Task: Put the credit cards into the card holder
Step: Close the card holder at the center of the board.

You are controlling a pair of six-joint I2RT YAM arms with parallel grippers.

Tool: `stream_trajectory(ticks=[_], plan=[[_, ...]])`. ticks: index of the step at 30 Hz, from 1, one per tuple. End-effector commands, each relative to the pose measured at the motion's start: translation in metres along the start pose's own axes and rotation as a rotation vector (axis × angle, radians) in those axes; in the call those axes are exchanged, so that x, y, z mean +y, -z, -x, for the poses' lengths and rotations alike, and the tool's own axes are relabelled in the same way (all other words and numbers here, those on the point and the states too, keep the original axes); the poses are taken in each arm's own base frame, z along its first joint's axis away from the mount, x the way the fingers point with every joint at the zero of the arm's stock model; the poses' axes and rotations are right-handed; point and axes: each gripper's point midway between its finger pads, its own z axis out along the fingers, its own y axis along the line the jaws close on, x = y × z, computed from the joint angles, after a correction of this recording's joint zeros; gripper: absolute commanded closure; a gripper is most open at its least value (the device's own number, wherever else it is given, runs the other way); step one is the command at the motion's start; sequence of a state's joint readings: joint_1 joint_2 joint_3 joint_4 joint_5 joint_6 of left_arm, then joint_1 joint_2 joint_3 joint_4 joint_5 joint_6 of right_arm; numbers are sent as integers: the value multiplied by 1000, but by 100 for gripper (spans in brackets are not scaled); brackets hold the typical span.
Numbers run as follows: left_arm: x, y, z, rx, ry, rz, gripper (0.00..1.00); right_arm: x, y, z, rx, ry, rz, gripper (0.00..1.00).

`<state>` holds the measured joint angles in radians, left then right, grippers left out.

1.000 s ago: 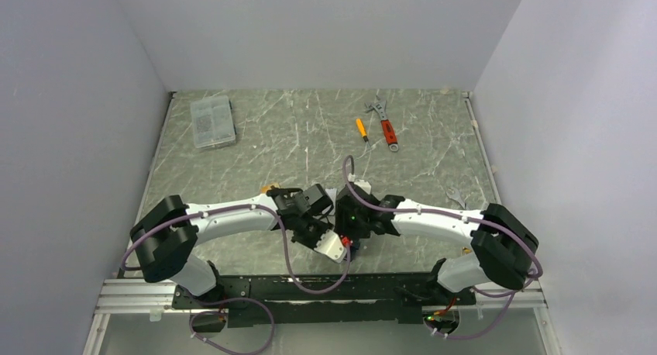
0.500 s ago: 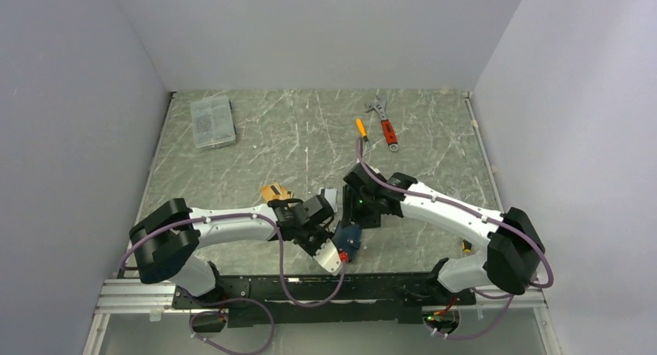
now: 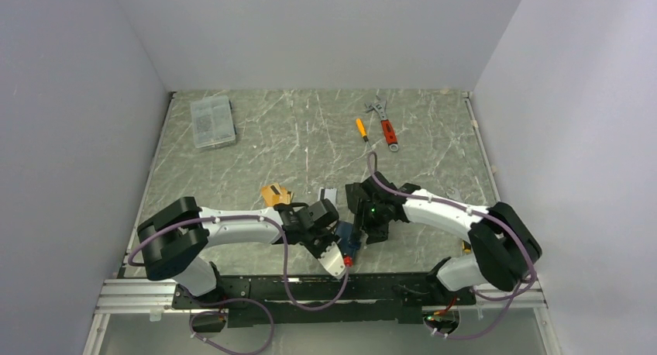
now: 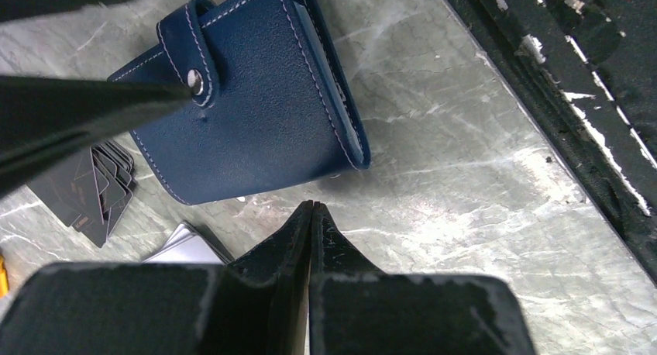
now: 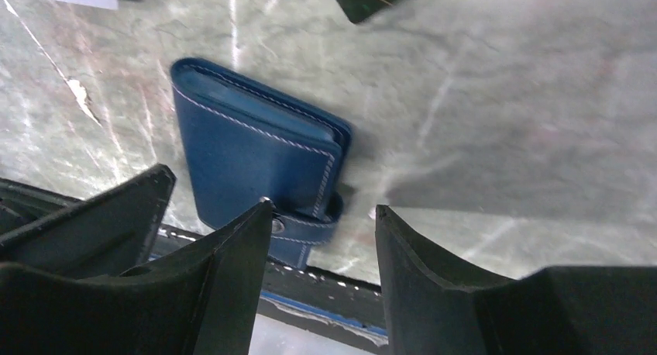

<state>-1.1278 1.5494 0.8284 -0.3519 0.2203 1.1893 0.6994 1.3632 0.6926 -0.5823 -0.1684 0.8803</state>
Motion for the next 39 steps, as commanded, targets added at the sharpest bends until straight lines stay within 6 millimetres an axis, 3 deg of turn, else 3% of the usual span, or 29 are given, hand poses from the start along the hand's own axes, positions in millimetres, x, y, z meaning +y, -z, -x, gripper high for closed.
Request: stream_trajectory(ticks=[1,9,17,24,27,31,39], plan=[[-3,3,7,-25,22,1,93,39,-5,17,-14,42,161,47],[-14,10,7,-23,58,-25,94,58,-9,32,-21,77,195,52],[-20,8,9,-30,60,-43,94,70,-12,44,7,133,185,50],[-9,17,12,-28,61,-16,94,40,11,44,-48,141,59,42],[-6,19,17,-38,61,-27,94,38,28,49,-88,162,26,39],[0,18,25,-60,63,-42,94,39,34,42,-84,204,-30,37],[-4,10,29,-79,49,-69,94,53,21,23,-49,302,-110,39]])
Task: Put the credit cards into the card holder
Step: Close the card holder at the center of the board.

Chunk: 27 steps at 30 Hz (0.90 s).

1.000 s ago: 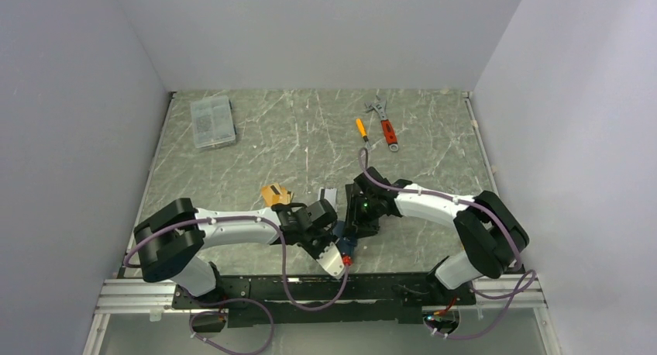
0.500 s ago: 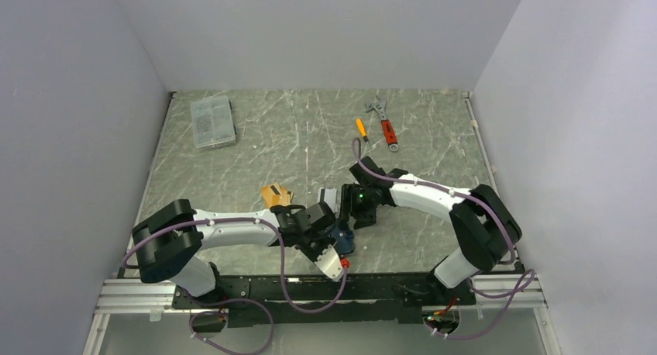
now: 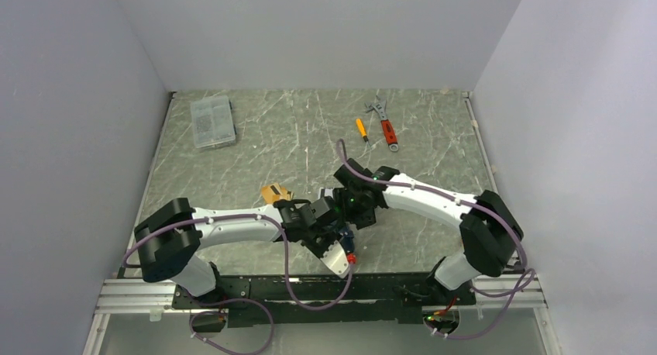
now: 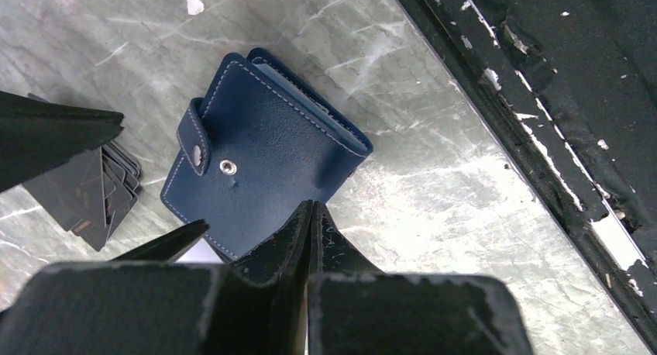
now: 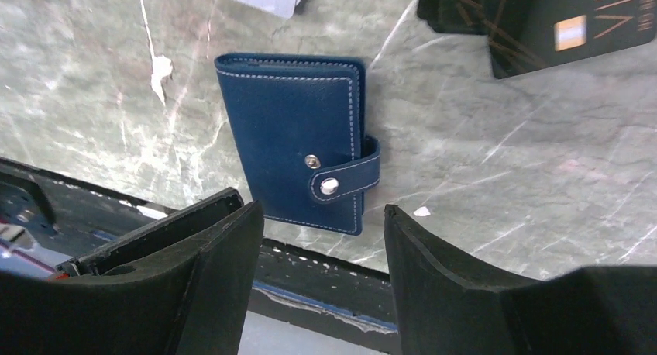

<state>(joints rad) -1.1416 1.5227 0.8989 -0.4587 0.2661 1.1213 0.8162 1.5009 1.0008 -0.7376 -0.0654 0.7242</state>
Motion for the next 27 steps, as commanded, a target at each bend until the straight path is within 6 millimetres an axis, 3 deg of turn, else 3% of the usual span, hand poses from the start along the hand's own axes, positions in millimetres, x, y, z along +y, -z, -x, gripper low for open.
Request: stream_trajectory(ticks=[1,14,17,21,27], plan=[[-8,-7,7,-31,-12,-43,94,2,-1,0,12,45,-65,40],[-12,-13,5,-12,-23,-63,93,-2,-13,-8,65,63,-103,62],[-13,-13,4,-9,-22,-65,93,2,-12,-9,65,74,-96,62],[-15,-13,2,-5,-19,-67,94,9,-13,-10,68,96,-96,53],[-15,-12,1,1,-21,-66,94,6,-15,-12,70,95,-112,59]])
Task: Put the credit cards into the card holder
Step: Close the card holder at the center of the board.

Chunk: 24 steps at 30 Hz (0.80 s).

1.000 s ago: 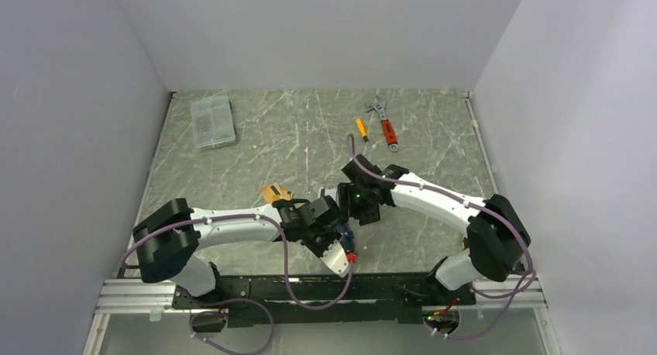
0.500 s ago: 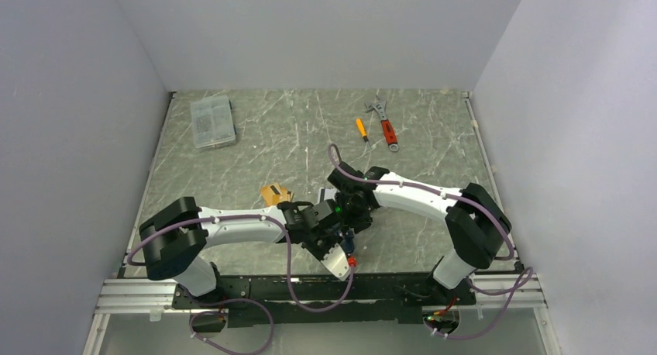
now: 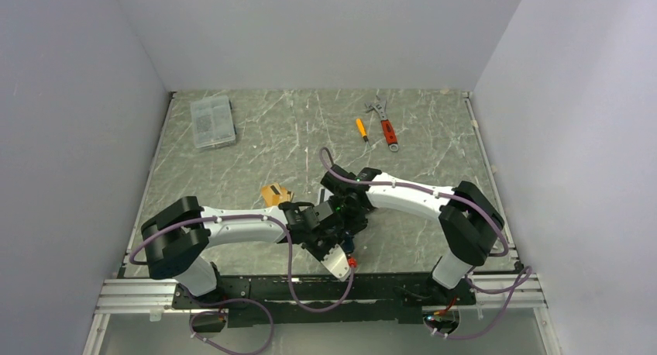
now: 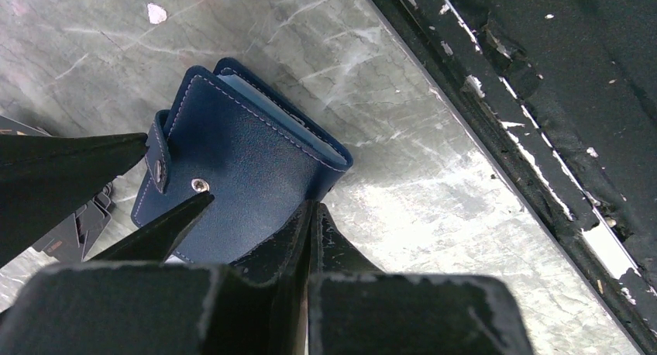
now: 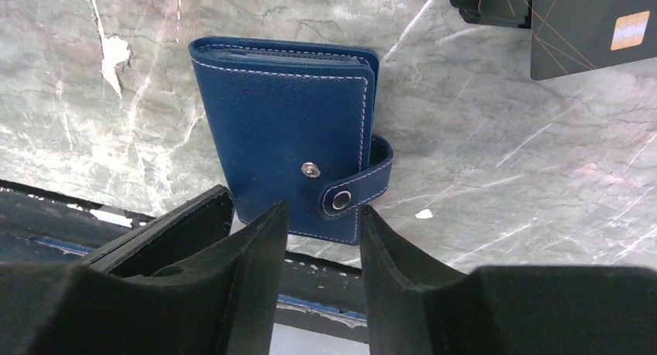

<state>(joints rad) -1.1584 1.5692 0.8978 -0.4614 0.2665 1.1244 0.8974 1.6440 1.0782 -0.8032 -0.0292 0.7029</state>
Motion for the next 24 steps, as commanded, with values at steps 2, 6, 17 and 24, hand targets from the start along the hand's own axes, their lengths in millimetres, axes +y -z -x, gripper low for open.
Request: stream_trajectory(ticks=[2,6,17,24], plan=[[-3,0,4,-14,-18,-15,94,0,8,7,-27,-3,-14,64],[-1,0,5,-14,-17,-15,94,-6,9,9,-43,-8,-44,79],[0,1,3,-2,-24,-5,94,-11,13,13,-70,-12,-64,100],[13,4,6,3,-41,22,93,3,11,9,-59,-13,30,100]])
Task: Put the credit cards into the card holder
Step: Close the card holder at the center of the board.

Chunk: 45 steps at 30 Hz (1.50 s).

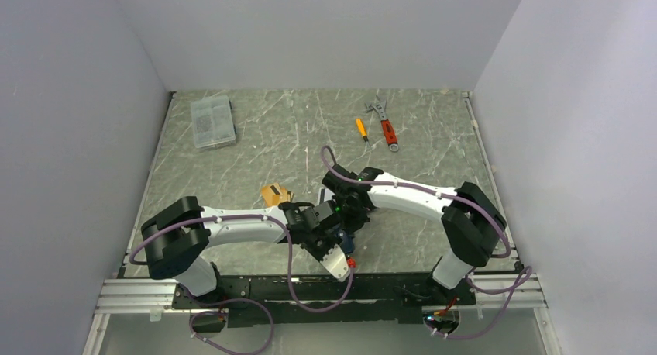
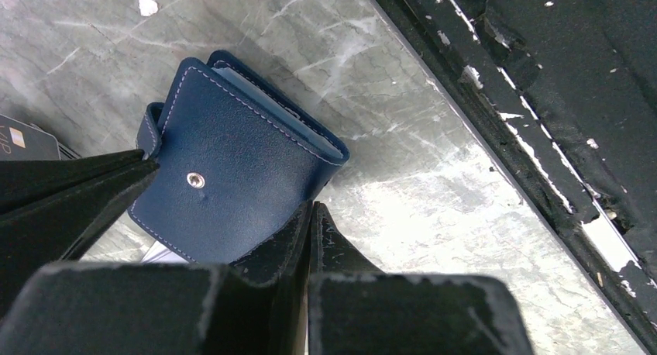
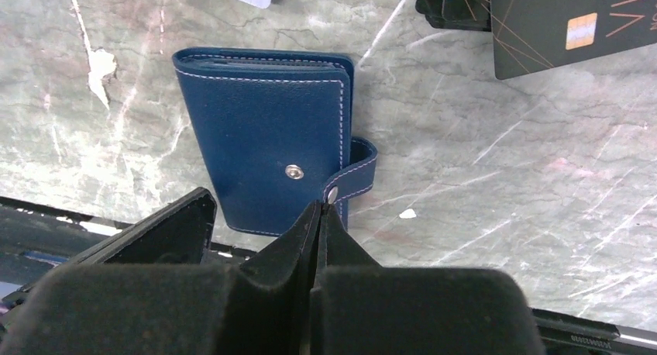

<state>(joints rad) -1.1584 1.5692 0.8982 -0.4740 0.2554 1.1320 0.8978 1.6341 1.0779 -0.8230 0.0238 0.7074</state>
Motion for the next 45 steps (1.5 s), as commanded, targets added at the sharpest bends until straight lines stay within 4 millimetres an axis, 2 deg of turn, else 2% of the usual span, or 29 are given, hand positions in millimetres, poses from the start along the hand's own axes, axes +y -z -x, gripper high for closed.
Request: stream_trajectory(ticks=[1,7,21,35,45], plan=[[15,4,8,-5,-39,28,93,14,9,6,-26,-9,92,100],[15,2,6,5,-49,21,93,16,3,8,-5,7,114,100],[12,-1,4,5,-42,13,93,15,-22,-6,74,23,130,100],[8,0,3,5,-42,5,94,16,-30,-3,85,35,121,100],[6,2,4,2,-40,3,94,8,-40,-6,113,15,114,100]])
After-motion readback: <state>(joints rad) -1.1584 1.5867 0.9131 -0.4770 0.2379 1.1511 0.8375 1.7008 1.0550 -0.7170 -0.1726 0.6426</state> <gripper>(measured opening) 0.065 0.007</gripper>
